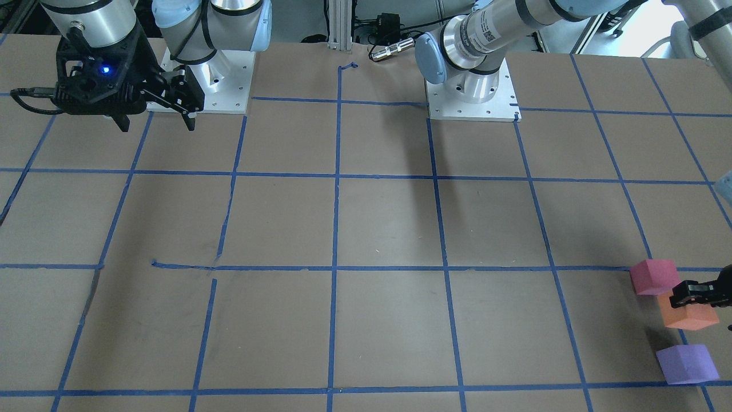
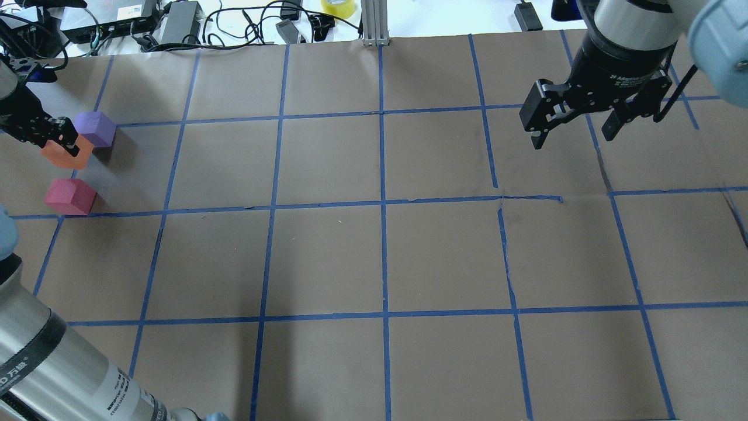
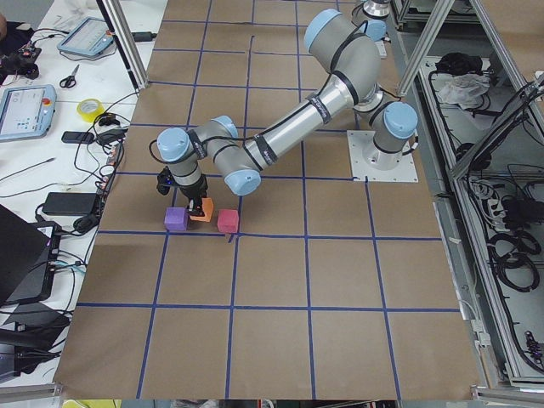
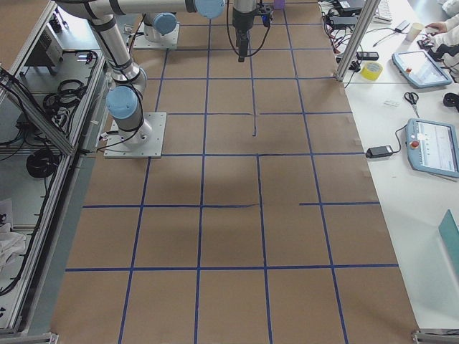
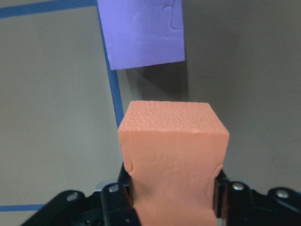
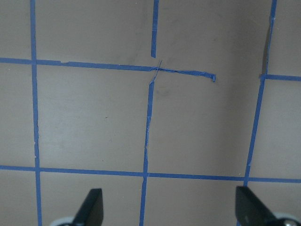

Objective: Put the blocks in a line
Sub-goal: 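Lower the orange cube between the pink and purple cubes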

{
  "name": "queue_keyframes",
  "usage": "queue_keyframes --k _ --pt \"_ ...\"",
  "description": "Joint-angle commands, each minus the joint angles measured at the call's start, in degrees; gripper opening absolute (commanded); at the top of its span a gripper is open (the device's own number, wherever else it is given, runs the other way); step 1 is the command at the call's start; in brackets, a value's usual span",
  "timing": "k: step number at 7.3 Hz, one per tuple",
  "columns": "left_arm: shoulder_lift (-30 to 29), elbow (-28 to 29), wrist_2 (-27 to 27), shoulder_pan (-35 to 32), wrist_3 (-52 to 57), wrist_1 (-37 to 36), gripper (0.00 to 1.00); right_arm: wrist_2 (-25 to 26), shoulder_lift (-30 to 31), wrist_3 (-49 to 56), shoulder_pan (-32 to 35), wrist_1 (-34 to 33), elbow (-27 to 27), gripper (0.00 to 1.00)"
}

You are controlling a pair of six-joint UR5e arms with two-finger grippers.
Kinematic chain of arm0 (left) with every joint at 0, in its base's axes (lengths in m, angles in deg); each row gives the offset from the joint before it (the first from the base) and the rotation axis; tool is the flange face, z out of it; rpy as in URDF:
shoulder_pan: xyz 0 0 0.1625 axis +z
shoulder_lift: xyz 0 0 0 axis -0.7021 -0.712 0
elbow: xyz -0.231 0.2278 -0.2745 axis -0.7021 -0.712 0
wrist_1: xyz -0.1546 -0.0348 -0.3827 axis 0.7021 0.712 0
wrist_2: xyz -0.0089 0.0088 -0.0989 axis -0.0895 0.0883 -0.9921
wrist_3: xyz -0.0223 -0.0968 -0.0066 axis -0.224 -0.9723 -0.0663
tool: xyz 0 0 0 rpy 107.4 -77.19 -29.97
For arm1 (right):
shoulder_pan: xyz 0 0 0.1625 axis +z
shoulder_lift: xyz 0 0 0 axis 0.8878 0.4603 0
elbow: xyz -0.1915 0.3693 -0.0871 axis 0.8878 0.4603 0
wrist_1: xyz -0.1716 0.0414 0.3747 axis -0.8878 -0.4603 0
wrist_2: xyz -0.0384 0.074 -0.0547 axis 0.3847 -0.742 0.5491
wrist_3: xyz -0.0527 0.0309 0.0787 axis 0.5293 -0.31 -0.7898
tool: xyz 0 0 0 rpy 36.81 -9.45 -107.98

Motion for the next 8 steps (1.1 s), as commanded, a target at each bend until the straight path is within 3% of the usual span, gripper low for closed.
queue_keyframes --k 1,8 --pt "-1.52 0.52 0.08 0.27 -0.11 0.32 0.00 -0.19 -0.17 -0.04 0.00 0.00 0.00 1.00" --pt "-4.07 -0.53 -0.44 0.27 0.06 -3.99 0.00 -0.19 0.00 -0.13 0.00 -0.26 -0.09 1.00"
